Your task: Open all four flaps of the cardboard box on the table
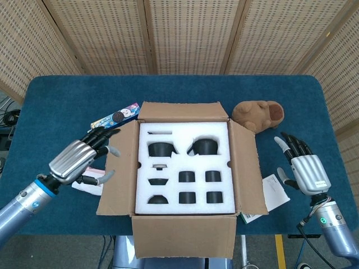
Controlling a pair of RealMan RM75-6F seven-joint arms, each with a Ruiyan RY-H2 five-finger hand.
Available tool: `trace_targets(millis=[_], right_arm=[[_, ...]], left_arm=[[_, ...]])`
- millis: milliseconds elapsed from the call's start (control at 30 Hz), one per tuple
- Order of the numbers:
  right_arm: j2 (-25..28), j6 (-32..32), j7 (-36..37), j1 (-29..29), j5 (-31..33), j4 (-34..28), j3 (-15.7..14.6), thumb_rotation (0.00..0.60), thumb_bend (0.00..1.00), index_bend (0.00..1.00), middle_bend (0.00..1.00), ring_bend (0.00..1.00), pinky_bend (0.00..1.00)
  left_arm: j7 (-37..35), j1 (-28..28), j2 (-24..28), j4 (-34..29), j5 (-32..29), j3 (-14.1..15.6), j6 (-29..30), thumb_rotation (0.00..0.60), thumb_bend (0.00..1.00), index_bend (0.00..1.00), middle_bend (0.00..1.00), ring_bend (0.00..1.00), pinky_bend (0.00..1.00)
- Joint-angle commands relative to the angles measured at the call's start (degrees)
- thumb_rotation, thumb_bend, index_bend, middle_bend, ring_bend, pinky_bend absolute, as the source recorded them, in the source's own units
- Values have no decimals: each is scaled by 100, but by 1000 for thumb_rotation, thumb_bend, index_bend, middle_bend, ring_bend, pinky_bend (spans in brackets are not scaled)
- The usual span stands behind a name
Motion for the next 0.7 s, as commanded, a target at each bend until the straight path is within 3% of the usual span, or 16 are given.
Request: trace_targets(millis=[33, 167, 700], right_arm=[[-43, 2, -54, -6, 61, 47, 16, 600, 466, 4, 22, 0, 112], [-112, -16, -149, -14, 165, 108, 26, 600, 466, 4, 22, 0, 112], [-328, 384, -550, -222, 163, 251, 2, 600, 466, 4, 23, 0, 112]], left_arm=[[1069, 758, -379, 24, -743, -49, 904, 248, 383, 294, 29, 0, 0], [1503, 1249, -619, 269, -924, 67, 1514, 315, 382, 285, 29, 0, 0], [1884, 2498, -1293, 1009, -1058, 346, 2601, 343, 383, 283, 29, 0, 0]])
